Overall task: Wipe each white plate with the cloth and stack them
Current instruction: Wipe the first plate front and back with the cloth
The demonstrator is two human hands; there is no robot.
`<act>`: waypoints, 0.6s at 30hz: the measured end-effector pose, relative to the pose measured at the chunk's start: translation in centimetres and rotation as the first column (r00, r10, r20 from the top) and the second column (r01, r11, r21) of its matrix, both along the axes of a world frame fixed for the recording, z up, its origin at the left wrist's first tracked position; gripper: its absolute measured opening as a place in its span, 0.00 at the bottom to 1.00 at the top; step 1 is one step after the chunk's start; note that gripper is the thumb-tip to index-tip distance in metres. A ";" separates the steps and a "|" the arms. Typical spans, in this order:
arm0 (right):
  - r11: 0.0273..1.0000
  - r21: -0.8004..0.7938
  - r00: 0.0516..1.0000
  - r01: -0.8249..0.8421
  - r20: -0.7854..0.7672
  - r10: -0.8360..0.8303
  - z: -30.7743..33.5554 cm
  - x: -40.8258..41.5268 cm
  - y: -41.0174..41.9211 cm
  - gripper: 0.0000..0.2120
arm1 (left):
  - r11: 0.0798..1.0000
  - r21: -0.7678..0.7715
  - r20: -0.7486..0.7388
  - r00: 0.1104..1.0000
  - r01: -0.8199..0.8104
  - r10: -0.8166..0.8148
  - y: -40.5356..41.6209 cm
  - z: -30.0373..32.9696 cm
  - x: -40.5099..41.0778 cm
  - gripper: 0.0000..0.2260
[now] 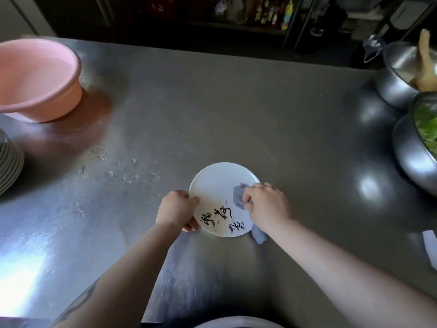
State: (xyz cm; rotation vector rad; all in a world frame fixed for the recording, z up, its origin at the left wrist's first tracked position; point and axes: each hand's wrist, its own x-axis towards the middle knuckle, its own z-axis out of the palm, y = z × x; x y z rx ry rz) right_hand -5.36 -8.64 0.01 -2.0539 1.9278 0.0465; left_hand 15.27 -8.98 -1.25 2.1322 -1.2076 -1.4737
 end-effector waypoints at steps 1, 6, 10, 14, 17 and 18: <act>1.000 0.010 0.998 -0.019 0.054 0.018 -0.2 0.5 0.9 0.04 | 1.000 -0.009 0.005 1.000 0.003 -0.003 0.2 0.0 -0.1 0.09; 0.998 -0.008 0.973 -0.066 0.221 0.066 -0.5 2.7 2.2 0.07 | 0.989 -0.048 0.116 0.984 0.143 -0.137 0.4 0.6 0.4 0.09; 0.999 0.033 0.961 0.031 0.274 -0.039 -0.1 1.6 0.9 0.08 | 0.897 -0.432 0.260 0.965 0.092 0.026 1.9 1.7 1.3 0.16; 0.951 -0.018 0.810 0.310 0.529 -0.254 1.0 0.1 0.3 0.10 | 0.659 -0.643 0.289 0.920 0.391 -0.264 4.4 0.8 -0.6 0.20; 0.901 0.003 0.646 0.433 0.696 -0.313 2.1 -1.2 0.1 0.12 | 0.502 -0.538 0.444 0.734 0.677 -0.515 4.8 -1.3 -1.7 0.28; 0.898 0.001 0.625 0.439 0.718 -0.307 2.3 -1.5 0.3 0.13 | 0.482 -0.517 0.477 0.705 0.708 -0.525 4.6 -1.6 -1.8 0.29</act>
